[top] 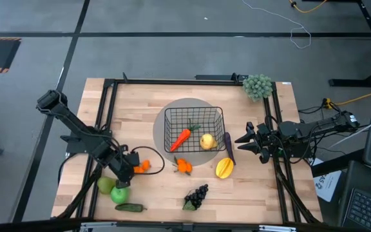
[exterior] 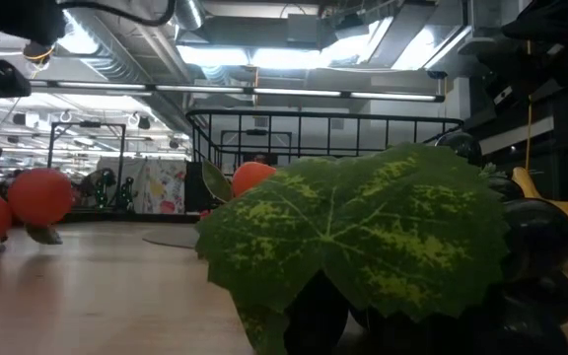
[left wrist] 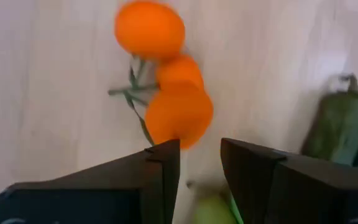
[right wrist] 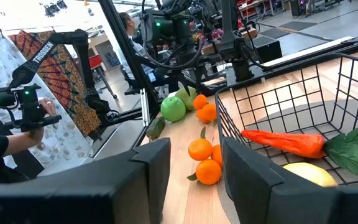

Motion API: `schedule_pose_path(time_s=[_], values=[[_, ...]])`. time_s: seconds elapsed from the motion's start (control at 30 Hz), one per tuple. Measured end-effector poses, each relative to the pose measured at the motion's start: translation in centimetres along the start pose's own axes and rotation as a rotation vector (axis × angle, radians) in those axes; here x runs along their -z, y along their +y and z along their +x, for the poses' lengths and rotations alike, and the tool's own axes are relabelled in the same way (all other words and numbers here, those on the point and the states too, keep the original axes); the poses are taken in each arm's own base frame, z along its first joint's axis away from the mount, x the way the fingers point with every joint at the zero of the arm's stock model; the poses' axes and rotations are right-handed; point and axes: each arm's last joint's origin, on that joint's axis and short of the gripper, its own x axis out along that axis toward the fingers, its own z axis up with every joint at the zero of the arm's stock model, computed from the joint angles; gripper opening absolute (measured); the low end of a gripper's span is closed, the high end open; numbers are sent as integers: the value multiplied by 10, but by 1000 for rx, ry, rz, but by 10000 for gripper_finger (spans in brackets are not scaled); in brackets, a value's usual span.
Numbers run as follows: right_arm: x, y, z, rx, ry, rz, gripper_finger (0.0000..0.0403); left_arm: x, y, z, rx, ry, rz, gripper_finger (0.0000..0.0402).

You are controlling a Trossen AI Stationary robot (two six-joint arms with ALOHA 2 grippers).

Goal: Build produce basket
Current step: Put the left orange tangerines into the wire basket

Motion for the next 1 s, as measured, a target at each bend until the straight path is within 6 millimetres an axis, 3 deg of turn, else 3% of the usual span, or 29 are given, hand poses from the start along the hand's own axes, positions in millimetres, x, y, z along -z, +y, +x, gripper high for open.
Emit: schedule_pose_path(time_s=[0.3, 0.6, 1.0], values=[[0, 0, 0, 2, 5, 0, 139, 4, 8, 0, -102, 3, -29, 106], [1, 0, 0, 3, 7, 0, 139, 16, 23, 16, -174, 36, -165, 106], [1, 0, 0, 3, 7, 0, 139, 16, 20, 20, -112, 51, -298, 106]])
